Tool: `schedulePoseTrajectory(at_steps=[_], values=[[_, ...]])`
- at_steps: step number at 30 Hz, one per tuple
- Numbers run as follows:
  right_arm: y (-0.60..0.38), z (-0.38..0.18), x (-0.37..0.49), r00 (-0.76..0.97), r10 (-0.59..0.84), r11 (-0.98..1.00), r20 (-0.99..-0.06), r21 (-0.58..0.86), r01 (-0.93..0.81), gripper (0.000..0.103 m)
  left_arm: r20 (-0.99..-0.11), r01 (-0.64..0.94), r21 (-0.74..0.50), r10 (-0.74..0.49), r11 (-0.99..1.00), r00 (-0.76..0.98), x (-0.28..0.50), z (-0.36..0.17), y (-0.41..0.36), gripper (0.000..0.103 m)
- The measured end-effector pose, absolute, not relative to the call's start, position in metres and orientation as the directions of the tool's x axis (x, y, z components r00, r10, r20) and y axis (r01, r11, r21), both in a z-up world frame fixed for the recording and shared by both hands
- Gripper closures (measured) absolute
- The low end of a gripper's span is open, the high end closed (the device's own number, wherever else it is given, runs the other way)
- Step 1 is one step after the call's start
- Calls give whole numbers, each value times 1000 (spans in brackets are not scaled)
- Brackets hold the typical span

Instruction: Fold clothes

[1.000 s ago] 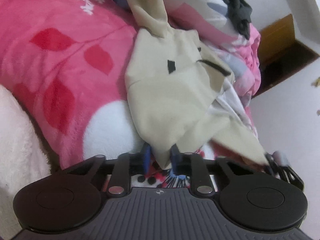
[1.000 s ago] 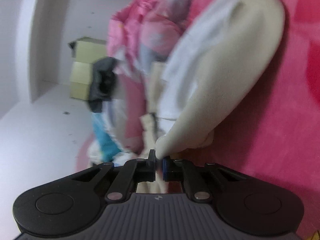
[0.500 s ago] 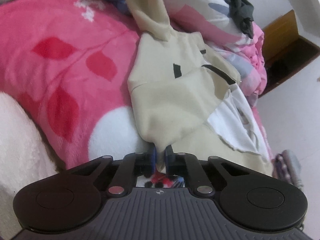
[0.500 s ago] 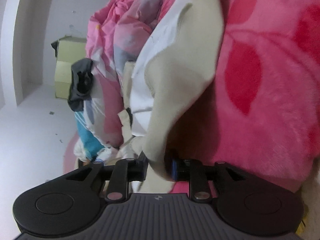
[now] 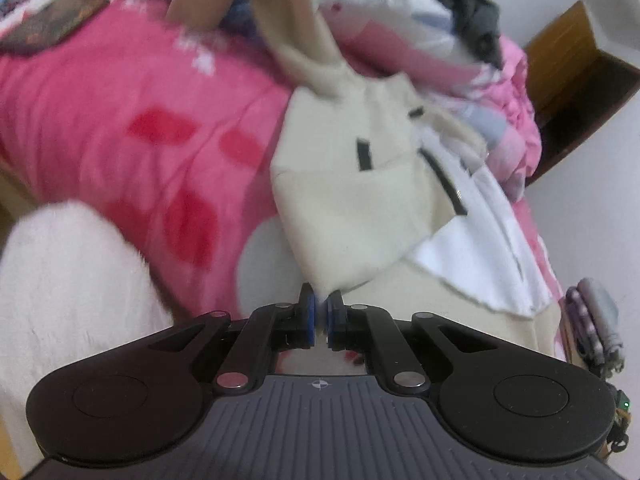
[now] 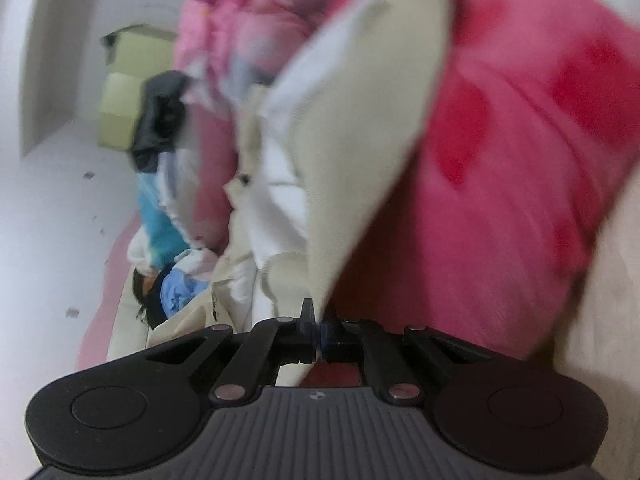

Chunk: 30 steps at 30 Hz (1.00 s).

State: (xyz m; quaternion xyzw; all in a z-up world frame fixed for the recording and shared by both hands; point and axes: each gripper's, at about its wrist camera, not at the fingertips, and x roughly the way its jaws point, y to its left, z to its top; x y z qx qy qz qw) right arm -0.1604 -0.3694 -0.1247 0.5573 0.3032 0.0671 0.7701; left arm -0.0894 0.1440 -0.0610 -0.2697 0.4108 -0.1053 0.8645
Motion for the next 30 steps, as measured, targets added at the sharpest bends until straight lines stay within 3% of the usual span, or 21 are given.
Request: schedulePoseTrajectory(at_steps=[4, 8, 10, 12, 15, 18, 24, 28, 30], values=[[-367, -105, -164, 813, 435, 439, -387, 880, 183, 101, -645, 2, -555, -432, 832, 631, -88, -62, 149, 99], [-374, -115, -155, 709, 417, 543, -569, 781, 307, 95, -638, -11, -624, -501, 781, 585, -83, -82, 163, 97], [-382, -109, -161, 700, 439, 536, -564, 789, 299, 84, -615, 2, -640, -514, 769, 598, -89, -82, 170, 82], [-385, -89, -171, 710, 433, 580, -556, 774, 252, 67, -592, 27, -641, -517, 767, 618, -94, -77, 176, 73], [-373, -55, -171, 717, 448, 655, -534, 742, 144, 62, -561, 53, -647, -522, 760, 642, -96, -72, 184, 69], [-348, -29, -143, 716, 521, 656, -464, 754, 11, 46, -548, 43, -656, -514, 754, 659, -91, -71, 188, 64], [-278, -27, -30, 677, 605, 646, -420, 756, -109, 43, -553, 9, -659, -492, 752, 673, -85, -76, 183, 61], [-242, -50, 43, 615, 621, 657, -486, 751, -70, 43, -557, -10, -660, -480, 752, 678, -85, -79, 180, 58], [-226, -64, 65, 558, 640, 663, -527, 746, -56, 50, -563, -10, -657, -482, 754, 672, -84, -83, 178, 57]])
